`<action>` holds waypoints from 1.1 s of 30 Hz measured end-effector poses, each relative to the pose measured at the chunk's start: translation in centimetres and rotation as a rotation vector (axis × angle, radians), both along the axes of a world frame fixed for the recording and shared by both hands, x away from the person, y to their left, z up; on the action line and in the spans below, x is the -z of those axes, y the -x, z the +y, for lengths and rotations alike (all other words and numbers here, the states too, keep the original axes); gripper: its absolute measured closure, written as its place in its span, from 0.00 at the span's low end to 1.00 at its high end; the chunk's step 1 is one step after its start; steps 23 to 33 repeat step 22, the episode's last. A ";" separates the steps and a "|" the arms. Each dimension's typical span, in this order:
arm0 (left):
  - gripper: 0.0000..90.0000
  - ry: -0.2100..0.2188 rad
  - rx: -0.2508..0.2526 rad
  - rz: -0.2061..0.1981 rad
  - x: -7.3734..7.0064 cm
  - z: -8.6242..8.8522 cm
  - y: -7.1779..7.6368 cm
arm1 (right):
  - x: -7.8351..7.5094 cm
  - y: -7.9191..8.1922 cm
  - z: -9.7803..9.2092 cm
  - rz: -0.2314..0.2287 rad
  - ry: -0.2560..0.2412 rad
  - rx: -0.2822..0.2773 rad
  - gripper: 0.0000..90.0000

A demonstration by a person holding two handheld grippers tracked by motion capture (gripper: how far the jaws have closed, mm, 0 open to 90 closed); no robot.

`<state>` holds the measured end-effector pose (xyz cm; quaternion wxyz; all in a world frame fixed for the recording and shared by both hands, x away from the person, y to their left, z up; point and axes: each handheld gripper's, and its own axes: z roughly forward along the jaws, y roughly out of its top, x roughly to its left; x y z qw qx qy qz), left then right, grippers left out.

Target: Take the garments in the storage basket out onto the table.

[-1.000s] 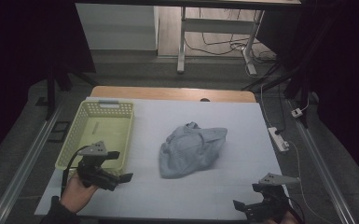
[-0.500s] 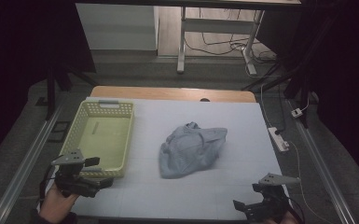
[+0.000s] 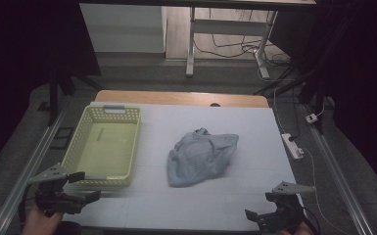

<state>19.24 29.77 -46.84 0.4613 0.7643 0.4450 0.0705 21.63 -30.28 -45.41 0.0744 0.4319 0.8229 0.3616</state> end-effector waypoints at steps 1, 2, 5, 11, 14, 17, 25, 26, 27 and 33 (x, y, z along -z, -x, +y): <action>0.00 0.003 -0.006 0.004 0.1 0.2 0.2 | 0.0 0.0 0.0 0.000 0.000 0.000 0.00; 0.00 0.003 -0.011 0.006 0.2 0.5 0.3 | 0.0 0.0 0.0 0.000 0.001 0.000 0.00; 0.00 0.003 -0.030 0.010 0.4 1.1 0.7 | 0.0 0.0 0.0 -0.002 0.002 -0.001 0.00; 0.00 0.002 -0.049 0.023 0.8 1.7 1.3 | 0.0 0.0 0.1 -0.001 0.003 0.000 0.00; 0.00 -0.019 -0.060 0.026 0.9 1.8 1.6 | 0.0 0.0 0.1 -0.002 0.003 0.000 0.00; 0.00 -0.045 -0.066 0.038 0.9 1.9 1.8 | 0.0 0.0 0.1 -0.001 0.004 0.000 0.00; 0.00 -0.061 -0.061 0.056 1.0 1.8 1.7 | 0.0 0.0 0.1 -0.001 0.006 -0.002 0.00; 0.00 -0.061 -0.061 0.056 1.0 1.8 1.7 | 0.0 0.0 0.1 -0.001 0.006 -0.002 0.00; 0.00 -0.061 -0.061 0.056 1.0 1.8 1.7 | 0.0 0.0 0.1 -0.001 0.006 -0.002 0.00; 0.00 -0.061 -0.061 0.056 1.0 1.8 1.7 | 0.0 0.0 0.1 -0.001 0.006 -0.002 0.00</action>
